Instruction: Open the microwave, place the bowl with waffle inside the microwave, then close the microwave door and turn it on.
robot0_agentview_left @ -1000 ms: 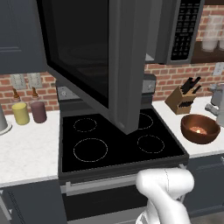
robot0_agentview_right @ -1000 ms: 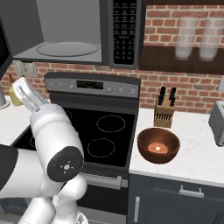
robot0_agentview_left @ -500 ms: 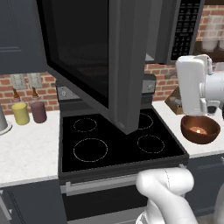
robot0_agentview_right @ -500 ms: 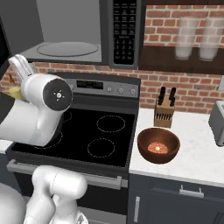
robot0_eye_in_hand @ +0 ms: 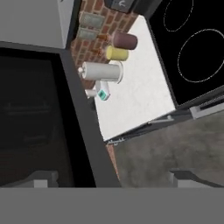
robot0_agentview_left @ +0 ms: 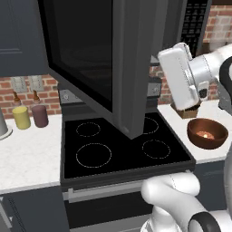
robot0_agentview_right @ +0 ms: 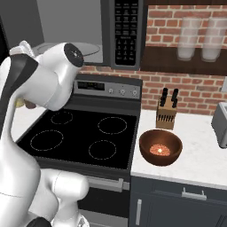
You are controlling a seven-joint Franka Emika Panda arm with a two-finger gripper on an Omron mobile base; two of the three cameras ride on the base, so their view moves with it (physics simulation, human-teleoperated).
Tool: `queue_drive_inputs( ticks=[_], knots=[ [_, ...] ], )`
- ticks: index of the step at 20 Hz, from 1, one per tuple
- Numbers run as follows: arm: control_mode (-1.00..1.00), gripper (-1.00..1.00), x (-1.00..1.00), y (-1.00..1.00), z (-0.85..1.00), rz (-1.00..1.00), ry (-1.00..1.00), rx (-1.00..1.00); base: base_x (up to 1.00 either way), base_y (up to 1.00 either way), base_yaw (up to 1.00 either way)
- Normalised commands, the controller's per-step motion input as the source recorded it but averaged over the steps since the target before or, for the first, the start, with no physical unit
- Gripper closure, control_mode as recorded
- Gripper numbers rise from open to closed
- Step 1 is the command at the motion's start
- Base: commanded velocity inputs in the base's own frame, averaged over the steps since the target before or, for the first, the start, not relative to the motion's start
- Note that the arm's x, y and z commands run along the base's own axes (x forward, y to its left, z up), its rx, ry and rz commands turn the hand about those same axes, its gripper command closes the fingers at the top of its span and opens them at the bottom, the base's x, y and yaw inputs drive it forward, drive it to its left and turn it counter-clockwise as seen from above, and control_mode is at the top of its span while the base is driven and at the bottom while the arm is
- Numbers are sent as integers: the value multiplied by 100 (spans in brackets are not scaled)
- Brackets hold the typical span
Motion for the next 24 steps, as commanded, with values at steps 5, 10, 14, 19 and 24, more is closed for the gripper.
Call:
queue_drive_inputs(
  ticks=[5, 10, 14, 19, 24],
  knots=[
    [-100, -100, 25, 55, -26, 27, -13, 5, 0, 0, 0],
    [-100, -100, 17, 55, -13, 29, -16, 10, 0, 0, 0],
    [-100, -100, 12, 58, 0, 28, -12, 10, 0, 0, 0],
    [-100, -100, 7, 60, 0, 24, -9, 7, 0, 0, 0],
    [-100, -100, 0, 69, 0, 16, -13, 2, 0, 0, 0]
  ],
)
